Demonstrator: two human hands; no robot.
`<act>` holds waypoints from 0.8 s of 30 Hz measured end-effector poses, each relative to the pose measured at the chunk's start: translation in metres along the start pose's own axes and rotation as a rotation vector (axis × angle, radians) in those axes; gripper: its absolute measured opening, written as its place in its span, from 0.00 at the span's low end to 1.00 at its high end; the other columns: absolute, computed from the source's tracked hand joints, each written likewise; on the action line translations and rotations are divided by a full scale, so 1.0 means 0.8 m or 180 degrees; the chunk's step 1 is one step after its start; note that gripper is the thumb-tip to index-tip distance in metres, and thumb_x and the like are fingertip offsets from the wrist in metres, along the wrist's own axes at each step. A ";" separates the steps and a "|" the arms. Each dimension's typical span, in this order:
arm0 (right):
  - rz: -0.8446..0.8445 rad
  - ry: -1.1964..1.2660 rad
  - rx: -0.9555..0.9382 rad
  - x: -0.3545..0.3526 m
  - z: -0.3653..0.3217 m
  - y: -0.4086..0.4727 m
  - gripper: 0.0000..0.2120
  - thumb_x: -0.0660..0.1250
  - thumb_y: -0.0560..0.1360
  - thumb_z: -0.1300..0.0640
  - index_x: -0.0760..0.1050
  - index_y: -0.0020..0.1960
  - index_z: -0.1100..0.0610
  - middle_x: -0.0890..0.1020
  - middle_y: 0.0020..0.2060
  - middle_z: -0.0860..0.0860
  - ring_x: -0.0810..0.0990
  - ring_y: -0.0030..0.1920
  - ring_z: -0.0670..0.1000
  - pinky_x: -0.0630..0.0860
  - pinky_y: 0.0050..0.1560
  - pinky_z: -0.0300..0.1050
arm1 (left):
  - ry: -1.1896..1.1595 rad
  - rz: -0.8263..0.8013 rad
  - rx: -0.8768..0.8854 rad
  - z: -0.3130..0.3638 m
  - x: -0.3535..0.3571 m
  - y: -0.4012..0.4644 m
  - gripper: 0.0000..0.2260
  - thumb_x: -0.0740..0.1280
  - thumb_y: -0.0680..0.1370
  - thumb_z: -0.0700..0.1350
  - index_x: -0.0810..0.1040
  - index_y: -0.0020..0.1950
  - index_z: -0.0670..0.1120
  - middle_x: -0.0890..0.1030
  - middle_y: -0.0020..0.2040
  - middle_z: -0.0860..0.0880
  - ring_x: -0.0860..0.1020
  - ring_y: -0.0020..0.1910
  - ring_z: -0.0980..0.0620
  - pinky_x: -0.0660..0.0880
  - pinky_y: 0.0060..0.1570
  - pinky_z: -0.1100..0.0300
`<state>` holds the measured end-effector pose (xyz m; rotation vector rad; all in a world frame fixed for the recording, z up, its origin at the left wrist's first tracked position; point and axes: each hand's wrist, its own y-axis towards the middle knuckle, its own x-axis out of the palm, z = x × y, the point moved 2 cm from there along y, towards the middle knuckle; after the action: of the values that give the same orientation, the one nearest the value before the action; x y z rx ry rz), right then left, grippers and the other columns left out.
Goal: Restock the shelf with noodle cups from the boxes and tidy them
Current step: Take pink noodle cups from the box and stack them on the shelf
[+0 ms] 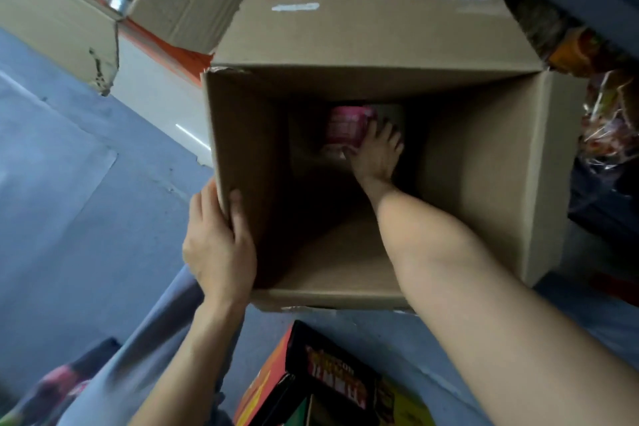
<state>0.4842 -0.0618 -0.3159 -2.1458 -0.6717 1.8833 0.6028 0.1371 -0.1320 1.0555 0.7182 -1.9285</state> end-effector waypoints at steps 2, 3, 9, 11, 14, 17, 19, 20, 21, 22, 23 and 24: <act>-0.0255 -0.0026 0.0050 0.018 0.007 0.018 0.42 0.64 0.73 0.37 0.52 0.76 0.56 0.56 0.74 0.64 0.57 0.73 0.65 0.53 0.71 0.61 | 0.0101 0.0041 0.0078 0.009 0.002 0.014 0.18 0.53 0.79 0.53 0.72 0.59 0.42 0.74 0.50 0.43 0.73 0.46 0.42 0.58 0.41 0.59; -0.0411 0.0061 0.0013 0.025 0.008 0.024 0.43 0.63 0.73 0.36 0.49 0.77 0.56 0.55 0.75 0.64 0.56 0.73 0.65 0.52 0.71 0.63 | 0.0146 0.0050 0.0099 0.013 0.004 0.020 0.18 0.53 0.79 0.53 0.72 0.59 0.42 0.74 0.49 0.43 0.73 0.46 0.42 0.57 0.40 0.60; -0.0610 0.0344 -0.0104 0.045 -0.016 0.030 0.42 0.66 0.72 0.38 0.49 0.77 0.52 0.58 0.72 0.64 0.61 0.70 0.65 0.56 0.69 0.59 | 0.0325 0.0060 0.0115 0.021 0.012 0.044 0.15 0.54 0.81 0.51 0.71 0.57 0.42 0.75 0.49 0.42 0.73 0.46 0.40 0.57 0.40 0.58; -0.0757 0.0435 -0.0172 0.044 -0.030 0.035 0.46 0.69 0.71 0.39 0.48 0.77 0.52 0.52 0.74 0.65 0.56 0.72 0.66 0.54 0.71 0.58 | 0.0329 0.0066 0.0156 0.022 0.011 0.042 0.16 0.54 0.80 0.51 0.71 0.56 0.41 0.75 0.48 0.42 0.73 0.45 0.40 0.58 0.40 0.57; -0.0904 0.0583 -0.0312 0.065 -0.048 0.053 0.58 0.74 0.65 0.39 0.38 0.78 0.54 0.42 0.76 0.63 0.45 0.76 0.64 0.47 0.75 0.58 | 0.0375 0.0067 0.0231 0.021 0.009 0.033 0.16 0.54 0.80 0.51 0.72 0.56 0.41 0.75 0.47 0.41 0.74 0.44 0.37 0.60 0.39 0.56; -0.1053 -0.0099 -0.0835 0.069 -0.057 0.054 0.61 0.74 0.64 0.36 0.35 0.78 0.54 0.40 0.76 0.60 0.40 0.76 0.63 0.41 0.74 0.63 | 0.0406 0.0079 0.0235 0.021 0.010 0.034 0.15 0.55 0.80 0.50 0.73 0.57 0.41 0.76 0.48 0.40 0.74 0.44 0.37 0.61 0.39 0.55; -0.1229 -0.0526 -0.1340 0.058 -0.058 0.042 0.54 0.70 0.70 0.39 0.36 0.77 0.58 0.39 0.76 0.58 0.38 0.76 0.60 0.41 0.74 0.64 | 0.0409 0.0097 0.0223 0.022 0.010 0.037 0.15 0.55 0.80 0.50 0.73 0.57 0.41 0.76 0.48 0.40 0.74 0.44 0.36 0.60 0.38 0.55; -0.1132 -0.0672 -0.1539 0.053 -0.055 0.042 0.49 0.68 0.74 0.43 0.37 0.77 0.59 0.39 0.77 0.57 0.39 0.76 0.59 0.45 0.73 0.65 | 0.0409 0.0102 0.0223 0.021 0.010 0.038 0.15 0.55 0.80 0.50 0.73 0.57 0.41 0.76 0.48 0.40 0.74 0.44 0.36 0.60 0.38 0.55; -0.0991 -0.0801 -0.1651 0.047 -0.052 0.042 0.44 0.64 0.77 0.47 0.38 0.78 0.59 0.40 0.77 0.57 0.40 0.77 0.58 0.49 0.73 0.65 | 0.0404 0.0102 0.0233 0.021 0.011 0.038 0.15 0.55 0.80 0.50 0.73 0.57 0.41 0.76 0.48 0.40 0.74 0.44 0.36 0.60 0.38 0.55; -0.0919 -0.0921 -0.1795 0.049 -0.048 0.044 0.38 0.61 0.79 0.51 0.39 0.78 0.58 0.41 0.77 0.56 0.42 0.77 0.58 0.51 0.72 0.65 | 0.0398 0.0104 0.0245 0.021 0.011 0.036 0.15 0.55 0.80 0.50 0.73 0.58 0.41 0.76 0.48 0.40 0.75 0.43 0.36 0.61 0.38 0.55; -0.0897 -0.1041 -0.1985 0.047 -0.046 0.045 0.34 0.58 0.80 0.55 0.41 0.78 0.58 0.42 0.78 0.55 0.43 0.77 0.58 0.51 0.72 0.65 | 0.0396 0.0110 0.0259 0.020 0.010 0.035 0.15 0.55 0.80 0.50 0.73 0.58 0.41 0.76 0.47 0.40 0.75 0.43 0.36 0.61 0.38 0.55; -0.0877 -0.1216 -0.2258 0.049 -0.047 0.045 0.32 0.56 0.80 0.58 0.44 0.78 0.56 0.42 0.78 0.55 0.44 0.77 0.59 0.50 0.72 0.65 | 0.0397 0.0112 0.0274 0.019 0.010 0.032 0.15 0.55 0.80 0.50 0.73 0.57 0.41 0.75 0.47 0.41 0.75 0.42 0.36 0.61 0.38 0.55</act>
<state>0.5315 -0.0702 -0.3602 -1.8626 -1.8422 2.1147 0.6160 0.1089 -0.1340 1.2425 0.6855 -1.8903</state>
